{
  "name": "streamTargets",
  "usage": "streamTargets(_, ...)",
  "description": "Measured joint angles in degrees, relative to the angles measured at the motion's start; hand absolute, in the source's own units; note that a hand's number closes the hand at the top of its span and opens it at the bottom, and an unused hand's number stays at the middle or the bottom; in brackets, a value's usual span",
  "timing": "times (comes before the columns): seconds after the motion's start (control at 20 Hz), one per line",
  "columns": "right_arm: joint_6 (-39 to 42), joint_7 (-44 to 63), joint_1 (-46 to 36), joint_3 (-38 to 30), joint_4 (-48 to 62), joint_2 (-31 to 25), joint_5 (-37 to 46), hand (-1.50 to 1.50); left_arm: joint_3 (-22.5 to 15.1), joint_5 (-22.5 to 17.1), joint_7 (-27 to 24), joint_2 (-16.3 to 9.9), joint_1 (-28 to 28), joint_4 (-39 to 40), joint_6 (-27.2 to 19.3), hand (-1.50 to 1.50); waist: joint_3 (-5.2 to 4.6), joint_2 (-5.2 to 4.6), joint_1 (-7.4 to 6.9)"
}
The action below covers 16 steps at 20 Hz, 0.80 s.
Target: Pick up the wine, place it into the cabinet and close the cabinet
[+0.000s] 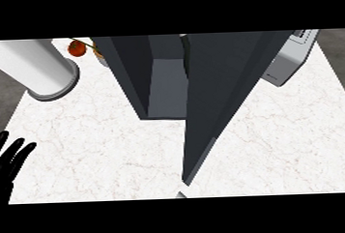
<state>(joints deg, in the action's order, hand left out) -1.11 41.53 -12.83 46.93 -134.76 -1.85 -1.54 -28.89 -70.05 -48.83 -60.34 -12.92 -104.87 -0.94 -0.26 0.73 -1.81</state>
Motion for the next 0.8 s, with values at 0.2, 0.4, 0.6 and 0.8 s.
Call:
streamTargets(0.2,-7.01,-0.69,-5.17,1.69,0.06,-3.88,1.10,1.50,3.51,-1.63,-1.14,-2.59,-3.10,2.63,4.94,-1.50,-0.01,-0.02,-0.38)
streamTargets(0.4,-14.09,-1.90,-9.15,2.96,0.25,-6.48,2.06,1.50,5.84,-2.37,-1.90,-4.83,-5.55,3.96,8.59,-1.50,-0.05,0.01,-1.18)
streamTargets(0.6,-20.46,-3.57,-13.36,3.03,1.40,-7.63,1.92,1.50,7.40,-2.26,-2.97,-5.53,-7.25,6.21,12.24,-1.50,-0.07,-0.20,-1.48)
streamTargets(0.8,-24.18,-4.04,-19.64,0.83,6.83,-5.59,0.90,1.50,9.63,-3.13,-2.30,-7.20,-8.31,8.16,15.44,-1.50,-0.08,-0.49,-1.93)
